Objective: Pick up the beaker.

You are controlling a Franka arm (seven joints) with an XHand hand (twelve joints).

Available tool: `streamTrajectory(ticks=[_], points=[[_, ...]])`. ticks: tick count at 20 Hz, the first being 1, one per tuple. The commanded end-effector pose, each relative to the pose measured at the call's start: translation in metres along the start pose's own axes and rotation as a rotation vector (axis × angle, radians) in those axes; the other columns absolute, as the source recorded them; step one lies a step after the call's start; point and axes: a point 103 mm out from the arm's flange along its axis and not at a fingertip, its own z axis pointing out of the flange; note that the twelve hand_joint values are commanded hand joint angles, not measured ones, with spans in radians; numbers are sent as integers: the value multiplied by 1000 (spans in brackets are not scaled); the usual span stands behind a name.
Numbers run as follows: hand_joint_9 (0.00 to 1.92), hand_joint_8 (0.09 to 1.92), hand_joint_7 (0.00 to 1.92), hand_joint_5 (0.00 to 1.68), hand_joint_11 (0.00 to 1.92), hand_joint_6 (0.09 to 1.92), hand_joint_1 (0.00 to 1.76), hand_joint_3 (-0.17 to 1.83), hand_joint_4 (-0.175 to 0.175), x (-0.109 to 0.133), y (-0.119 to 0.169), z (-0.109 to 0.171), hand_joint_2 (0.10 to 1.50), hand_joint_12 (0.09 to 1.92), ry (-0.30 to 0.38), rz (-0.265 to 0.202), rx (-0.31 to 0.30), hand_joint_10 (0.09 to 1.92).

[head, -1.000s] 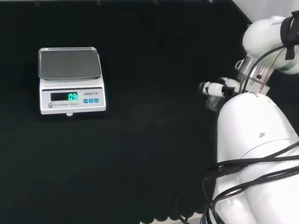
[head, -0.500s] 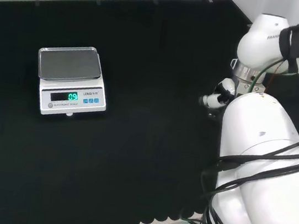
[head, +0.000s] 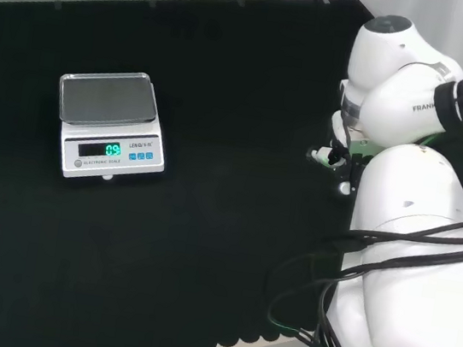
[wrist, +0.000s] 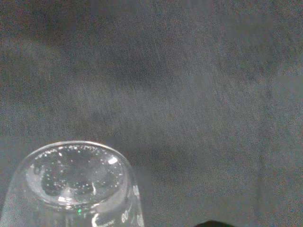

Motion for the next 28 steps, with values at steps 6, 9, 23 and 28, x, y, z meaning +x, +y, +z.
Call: streamTrajectory(ticks=[6, 9, 23, 28], points=[[1920, 450, 1656, 1122, 1778, 788, 1183, 68, -175, 36, 4, -81, 1021, 538, 104, -95, -120, 239], [1920, 421, 1677, 1142, 1774, 759, 1187, 104, -175, 59, 3, -121, 996, 539, 135, -189, -113, 252], [1920, 362, 1732, 1165, 1761, 806, 1190, 535, -175, 136, -31, -285, 772, 552, 361, -424, -124, 345], [1920, 363, 1740, 1166, 1761, 810, 1190, 549, -175, 167, -41, -310, 765, 555, 412, -463, -116, 376]])
